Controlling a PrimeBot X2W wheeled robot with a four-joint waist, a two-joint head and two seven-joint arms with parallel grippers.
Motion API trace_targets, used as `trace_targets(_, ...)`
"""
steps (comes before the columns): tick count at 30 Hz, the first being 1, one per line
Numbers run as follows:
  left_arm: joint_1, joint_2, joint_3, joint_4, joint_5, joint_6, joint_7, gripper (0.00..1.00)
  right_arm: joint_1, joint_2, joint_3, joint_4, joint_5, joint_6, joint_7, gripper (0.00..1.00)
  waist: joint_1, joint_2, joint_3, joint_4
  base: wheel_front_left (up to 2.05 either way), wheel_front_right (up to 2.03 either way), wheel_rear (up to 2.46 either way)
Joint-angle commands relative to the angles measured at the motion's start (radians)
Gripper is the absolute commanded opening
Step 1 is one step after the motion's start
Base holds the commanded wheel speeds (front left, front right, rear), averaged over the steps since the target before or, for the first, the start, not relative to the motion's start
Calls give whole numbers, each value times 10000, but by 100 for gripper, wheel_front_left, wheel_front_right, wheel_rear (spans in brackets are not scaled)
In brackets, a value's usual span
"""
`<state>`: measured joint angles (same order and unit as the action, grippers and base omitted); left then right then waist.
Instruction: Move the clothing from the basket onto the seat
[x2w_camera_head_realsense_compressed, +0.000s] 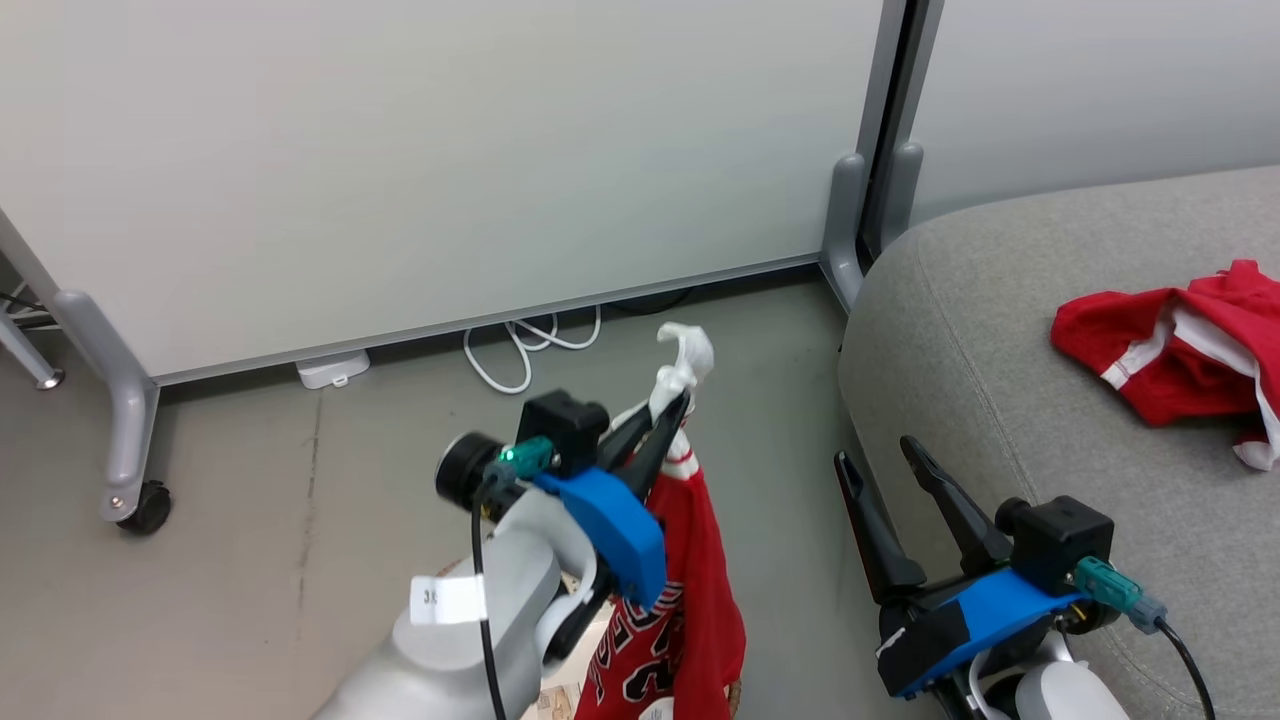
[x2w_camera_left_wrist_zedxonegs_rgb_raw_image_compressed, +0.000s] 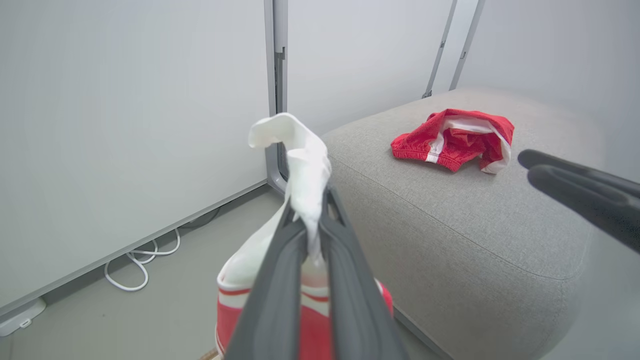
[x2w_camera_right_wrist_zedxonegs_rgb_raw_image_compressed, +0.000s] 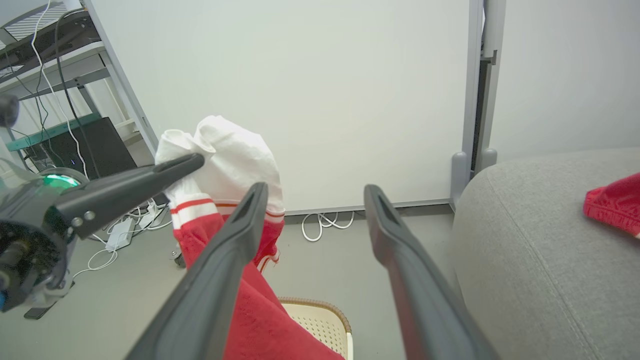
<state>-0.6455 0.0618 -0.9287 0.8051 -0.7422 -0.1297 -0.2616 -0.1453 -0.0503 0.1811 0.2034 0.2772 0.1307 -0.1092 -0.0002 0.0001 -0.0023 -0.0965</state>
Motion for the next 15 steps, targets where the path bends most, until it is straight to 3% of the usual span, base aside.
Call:
trace_targets(1, -362, 3, -77, -88, -83, -11, -28, 0, 212, -1, -35, -73, 35, 1, 43, 100, 2, -1, -72, 66, 0, 0, 0)
trace_targets(15, -2028, -97, -606, -130, -518, -12, -15, 0, 414, -1, 154, -175, -20, 1, 314, 100, 2, -1, -150, 158, 0, 0, 0)
